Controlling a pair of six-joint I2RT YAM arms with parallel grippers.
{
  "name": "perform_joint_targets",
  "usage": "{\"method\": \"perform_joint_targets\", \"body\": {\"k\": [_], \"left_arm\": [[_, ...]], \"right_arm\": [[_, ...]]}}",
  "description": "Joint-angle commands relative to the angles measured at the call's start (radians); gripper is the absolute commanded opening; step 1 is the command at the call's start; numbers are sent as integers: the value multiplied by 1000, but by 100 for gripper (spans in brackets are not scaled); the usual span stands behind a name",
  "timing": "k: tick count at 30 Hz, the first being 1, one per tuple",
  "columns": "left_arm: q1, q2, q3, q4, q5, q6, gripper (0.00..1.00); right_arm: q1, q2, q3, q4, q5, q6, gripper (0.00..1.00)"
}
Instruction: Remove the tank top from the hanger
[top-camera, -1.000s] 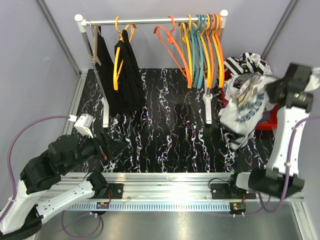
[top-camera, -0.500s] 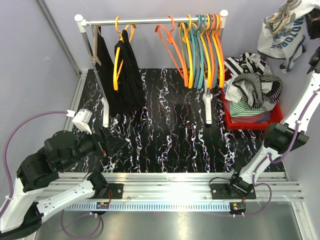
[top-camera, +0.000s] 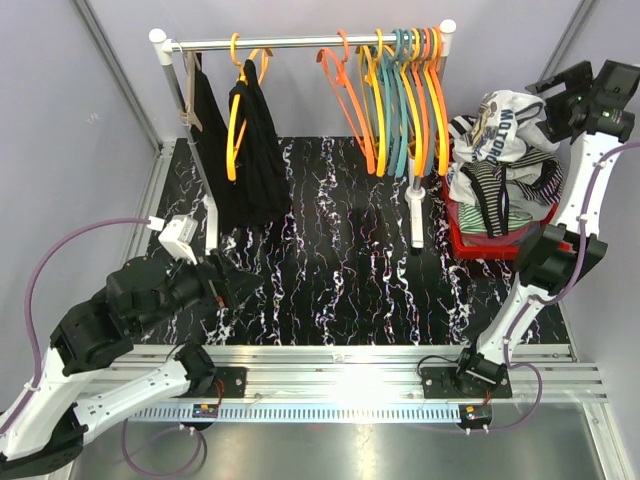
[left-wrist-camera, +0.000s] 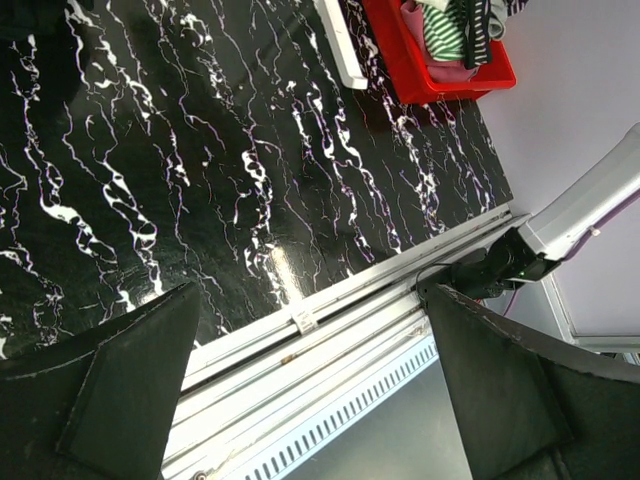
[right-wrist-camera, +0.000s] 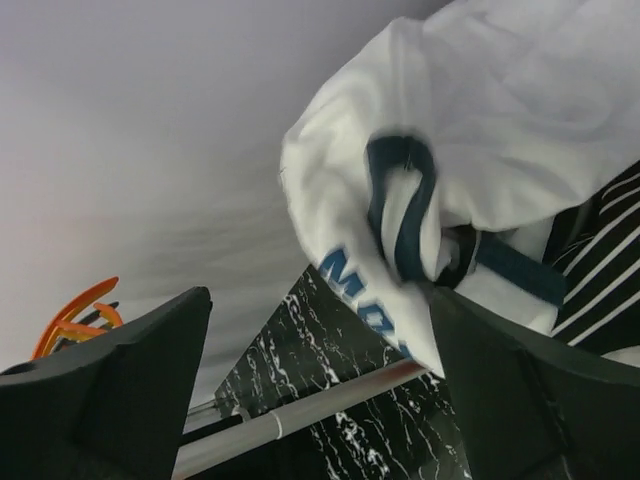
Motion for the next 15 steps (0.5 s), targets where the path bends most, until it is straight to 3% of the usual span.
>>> {"method": "perform_joint_targets", "body": {"k": [1,4,8,15], "left_arm": [[-2,-8,2,73,12,24,99],[-2,-24,1,73,4,30,99],[-3,-34,21,73,-4,48,99],[-3,47,194,56,-102,152,99]], "right_arm": [[23,-52,166,-72,146,-132,100],[33,-103,172,-120,221,-163,100],[50,-221,85,-123,188,-189,100],[89,-729,-446,-23,42,-219,100]]}}
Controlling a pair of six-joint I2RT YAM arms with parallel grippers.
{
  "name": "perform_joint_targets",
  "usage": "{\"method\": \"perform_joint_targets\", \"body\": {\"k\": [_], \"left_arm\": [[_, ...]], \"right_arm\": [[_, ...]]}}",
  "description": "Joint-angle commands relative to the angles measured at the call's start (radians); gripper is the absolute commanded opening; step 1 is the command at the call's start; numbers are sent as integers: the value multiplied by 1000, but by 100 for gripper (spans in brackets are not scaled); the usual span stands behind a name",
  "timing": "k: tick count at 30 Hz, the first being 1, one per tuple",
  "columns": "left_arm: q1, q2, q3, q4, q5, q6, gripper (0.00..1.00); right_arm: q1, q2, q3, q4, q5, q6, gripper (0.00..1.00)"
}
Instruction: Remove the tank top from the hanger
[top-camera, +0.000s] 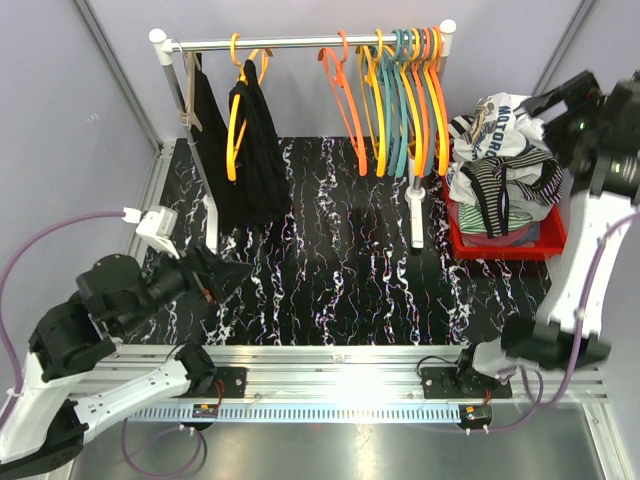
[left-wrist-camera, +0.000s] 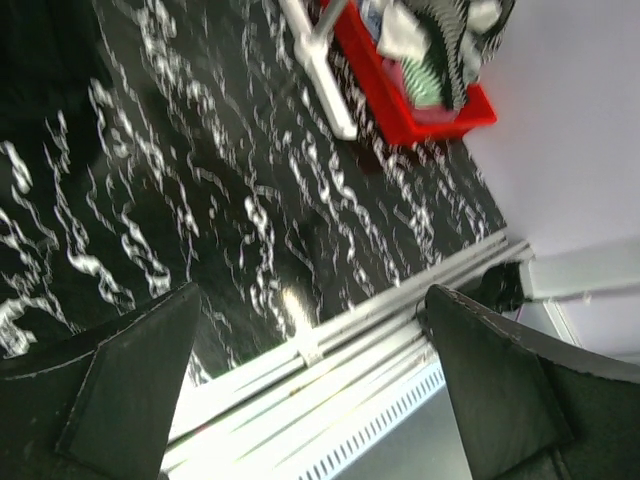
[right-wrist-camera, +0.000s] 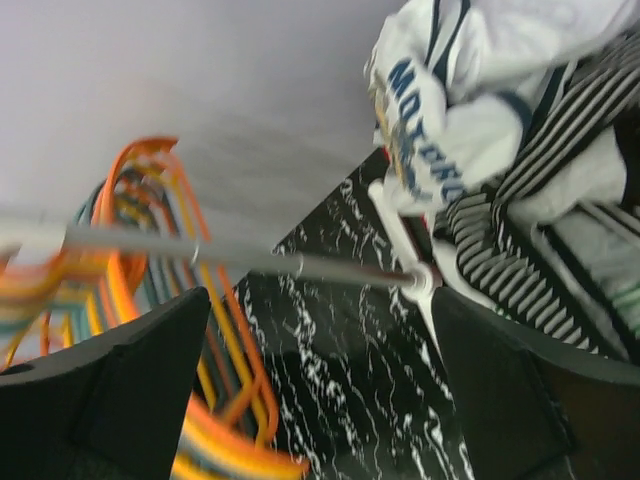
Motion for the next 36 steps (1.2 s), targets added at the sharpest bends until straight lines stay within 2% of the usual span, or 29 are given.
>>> {"method": "perform_joint_targets", "body": {"k": [1,4,7,10,14,15,20,21,24,26,32,36], "left_arm": [[-3,60,136,44,-97,98,99],[-2,157,262,23,-146,195,99],[-2,270,385,-6,-178,264,99],[-2,387,510,-39,-223,313,99],[0,462,589,-20,-255,361,99],[6,474,600,-11,-250,367,99],[95,589,718,-34,-206,385,99],[153,612,750,-54,-203,388,99],[265,726,935,-165,-217,411,99],[315,813,1006,-193,-226,431,99],[351,910,1031,-126,-152,500,99],[371,956,1034,-114,-141,523,99]], "right_arm": [[28,-250,-177,35,-92,-49,100],[114,-410,-335,-5,-106,-94,100],[189,-554,-466,-10,-193,-98,100],[245,-732,-619,70,-375,-54,100],[256,-826,-825,287,-830,203,100],[262,-836,-852,320,-861,221,100],[326,-869,-876,80,-906,58,100],[337,-864,-871,43,-903,31,100],[386,-841,-853,-74,-879,-64,100],[416,-803,-859,-151,-870,-110,100],[507,-715,-817,-332,-725,-244,100],[542,-692,-817,-341,-692,-250,100]]}}
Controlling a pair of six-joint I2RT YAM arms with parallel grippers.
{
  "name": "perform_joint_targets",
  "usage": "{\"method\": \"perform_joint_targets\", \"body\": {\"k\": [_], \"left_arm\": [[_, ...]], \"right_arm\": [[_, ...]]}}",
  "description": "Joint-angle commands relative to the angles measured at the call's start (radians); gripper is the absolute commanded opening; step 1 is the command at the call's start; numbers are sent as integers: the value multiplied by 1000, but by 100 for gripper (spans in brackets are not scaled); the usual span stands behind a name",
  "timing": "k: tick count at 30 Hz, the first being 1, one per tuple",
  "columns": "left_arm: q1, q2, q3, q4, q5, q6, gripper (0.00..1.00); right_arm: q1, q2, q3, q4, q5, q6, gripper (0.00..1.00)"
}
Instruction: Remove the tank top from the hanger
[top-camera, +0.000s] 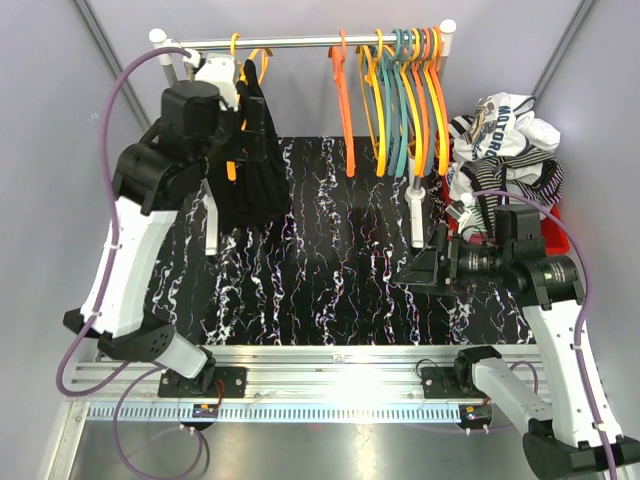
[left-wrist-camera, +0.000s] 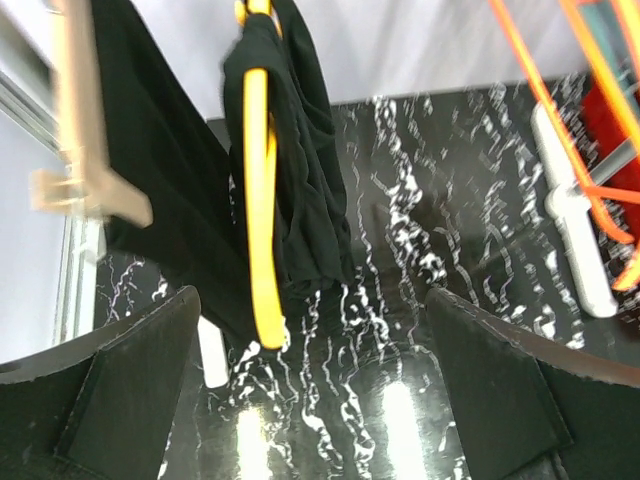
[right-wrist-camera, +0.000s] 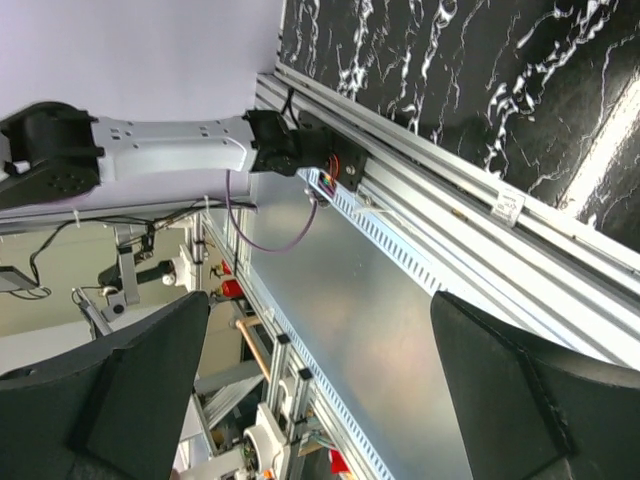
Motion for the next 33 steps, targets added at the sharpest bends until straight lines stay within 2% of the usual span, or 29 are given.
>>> {"method": "perform_joint_targets", "body": {"k": [1,10,16,24,27,28,30,31,33], "left_arm": [[26,31,27,44,31,55,99],[78,105,-14,59,51,66,99],[78,117,-94,70,160,86,88],[89,148,-115,88,100,111,82],[101,158,-111,93,101,109,58],[104,169,-102,93,103,105,41],[106,180,-88,93,105,103,21],[107,183,-85,94,106,104,4],[107,183,-77,97,101,101,0]], "right_arm": [[36,6,50,-58,50,-60,100],[75,34,64,-70,97,-80,100],[82,48,65,-66,117,-89,100],[88,61,70,-53,125,-88,100],[88,60,68,-52,133,-88,100],[87,57,67,-49,133,-85,100],[87,55,65,-49,136,-83,100],[87,55,64,-46,137,-83,100],[87,54,62,-46,140,-82,100]]}}
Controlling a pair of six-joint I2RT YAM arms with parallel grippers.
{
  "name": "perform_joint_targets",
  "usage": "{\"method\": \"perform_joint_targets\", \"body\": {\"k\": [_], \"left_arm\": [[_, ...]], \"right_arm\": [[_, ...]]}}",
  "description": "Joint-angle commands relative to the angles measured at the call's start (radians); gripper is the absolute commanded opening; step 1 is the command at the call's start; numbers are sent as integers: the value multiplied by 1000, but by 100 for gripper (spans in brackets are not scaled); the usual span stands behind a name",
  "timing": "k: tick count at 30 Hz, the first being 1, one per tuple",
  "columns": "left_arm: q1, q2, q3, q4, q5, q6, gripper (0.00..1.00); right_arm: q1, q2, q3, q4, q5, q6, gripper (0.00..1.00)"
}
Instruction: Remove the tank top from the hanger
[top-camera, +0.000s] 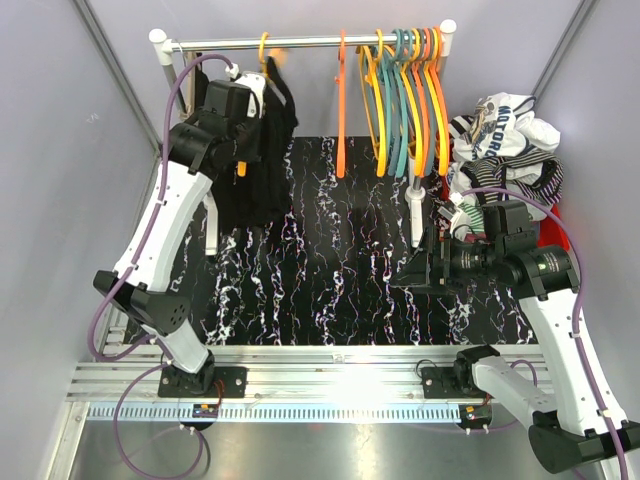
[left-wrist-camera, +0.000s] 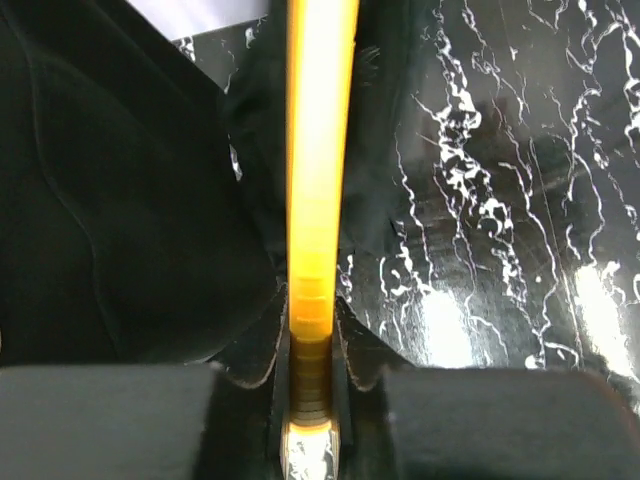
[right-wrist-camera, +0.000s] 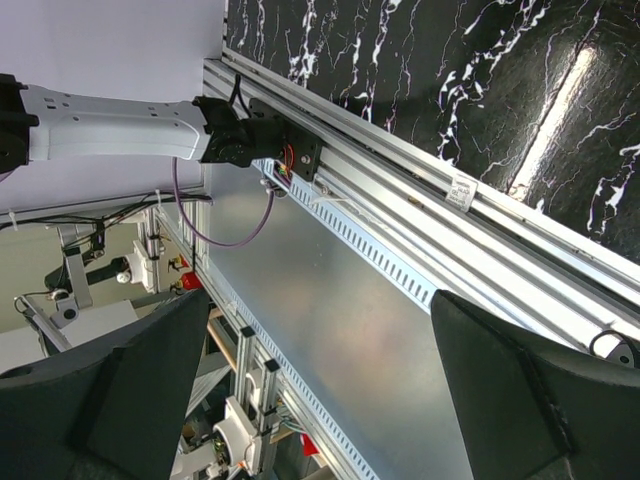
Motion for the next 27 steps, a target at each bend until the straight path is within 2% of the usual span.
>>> {"method": "perform_joint_targets", "body": {"k": [1,11,17,20,23,26,27], "left_arm": [[-1,3,46,42,-10,8,0],[-2,-64,113,117,-39,-8,0],[-4,-127,75,212,-47,0,0],[-15,-150,87,183,-33,-9,0],[-62,-225,6,135,-25,-11,0],[-139,-377,-205,131,-30,-23,0],[-156,-463,-323,126,-36,-41,0]], "right_arm": [[9,-11,27,19,11,-11,100],[9,-2,15,27,26,-17,100],[11,2,-5,36,31,-23,100],[9,2,-8,40,35,-25,100],[9,5,-17,62,37,-20,100],[9,6,-43,106,26,-4,100],[9,6,-52,120,23,1,100]]}}
